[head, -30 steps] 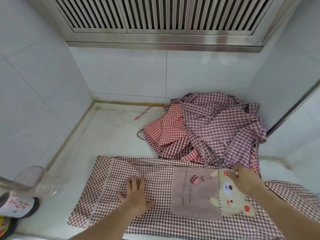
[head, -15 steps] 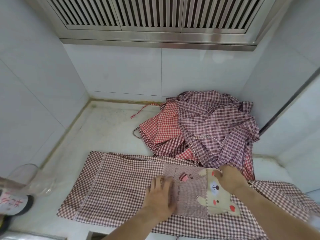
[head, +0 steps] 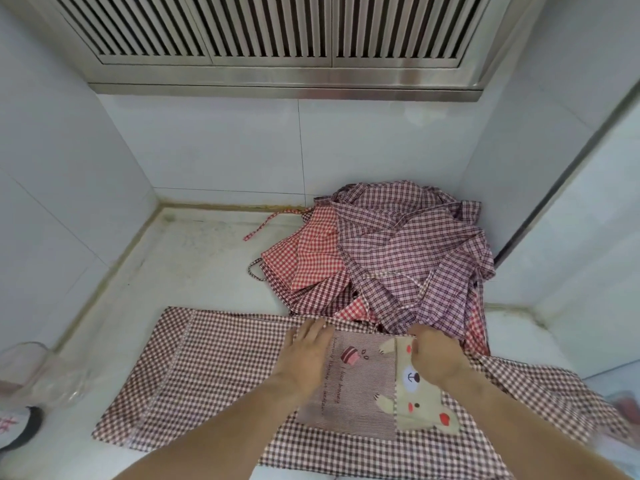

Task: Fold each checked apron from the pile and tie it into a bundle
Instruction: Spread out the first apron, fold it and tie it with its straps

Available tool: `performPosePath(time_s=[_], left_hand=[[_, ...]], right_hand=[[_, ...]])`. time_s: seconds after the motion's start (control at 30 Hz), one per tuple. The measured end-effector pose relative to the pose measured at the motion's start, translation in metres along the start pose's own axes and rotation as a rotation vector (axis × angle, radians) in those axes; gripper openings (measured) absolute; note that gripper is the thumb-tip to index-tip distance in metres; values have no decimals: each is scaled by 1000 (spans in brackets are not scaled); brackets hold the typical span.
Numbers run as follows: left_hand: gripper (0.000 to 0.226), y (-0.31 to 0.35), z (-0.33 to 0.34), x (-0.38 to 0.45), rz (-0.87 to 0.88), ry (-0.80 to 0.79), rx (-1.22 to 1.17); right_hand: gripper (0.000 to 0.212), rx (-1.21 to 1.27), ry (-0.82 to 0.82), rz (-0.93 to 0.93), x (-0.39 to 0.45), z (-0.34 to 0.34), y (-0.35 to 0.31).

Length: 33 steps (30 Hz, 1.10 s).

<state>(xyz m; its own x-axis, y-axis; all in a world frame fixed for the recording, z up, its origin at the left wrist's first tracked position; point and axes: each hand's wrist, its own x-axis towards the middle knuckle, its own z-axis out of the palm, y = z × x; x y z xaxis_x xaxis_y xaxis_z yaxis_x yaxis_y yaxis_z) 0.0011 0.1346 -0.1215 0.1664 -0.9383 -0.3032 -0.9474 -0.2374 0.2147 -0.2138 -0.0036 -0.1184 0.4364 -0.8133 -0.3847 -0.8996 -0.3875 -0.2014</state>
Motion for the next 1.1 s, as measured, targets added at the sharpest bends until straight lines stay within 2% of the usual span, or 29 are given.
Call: performPosePath(time_s=[0.17,0.23,0.33,0.4,0.47,0.57,0.63,0.73,0.8,0.9,1.0,1.1], left_hand=[[86,19,-5,21,88,-19,-40],[79,28,-6,26,108,-20,-80],[71,36,-6,35,105,2,-116],[58,39,-7,38,100,4,-146],[34,42,-13,38,116,9,-145],[15,43,-25,39,145,3,-200],[17,41,-34,40,156,-69,-233],[26,24,-40,43,121,-214,-175],[28,3,-41,45,36,-287,-131],[32,-32,-44,39,-113,-394,-89],[41,-65,-47,22,-175,-559,65],[41,-93,-43,8,-227,-572,63]], right_hand=[[40,-23,-37,-48,-4,-4,-24],[27,133,-23,-69,-2,-3,-28],[38,393,-7,-158,-5,-5,-27],[32,502,-12,-221,-11,-11,-24],[17,562,-47,-230,-16,-15,-19],[16,573,-61,-194,-20,-18,-16],[15,540,-61,-168,-20,-19,-15],[49,449,-89,-111,-17,-17,-11],[55,442,-117,-89,-13,-15,-7],[53,397,-131,-58,-10,-13,-3],[23,345,-98,-84,-10,-12,0],[36,297,-88,-75,-7,-10,-1]])
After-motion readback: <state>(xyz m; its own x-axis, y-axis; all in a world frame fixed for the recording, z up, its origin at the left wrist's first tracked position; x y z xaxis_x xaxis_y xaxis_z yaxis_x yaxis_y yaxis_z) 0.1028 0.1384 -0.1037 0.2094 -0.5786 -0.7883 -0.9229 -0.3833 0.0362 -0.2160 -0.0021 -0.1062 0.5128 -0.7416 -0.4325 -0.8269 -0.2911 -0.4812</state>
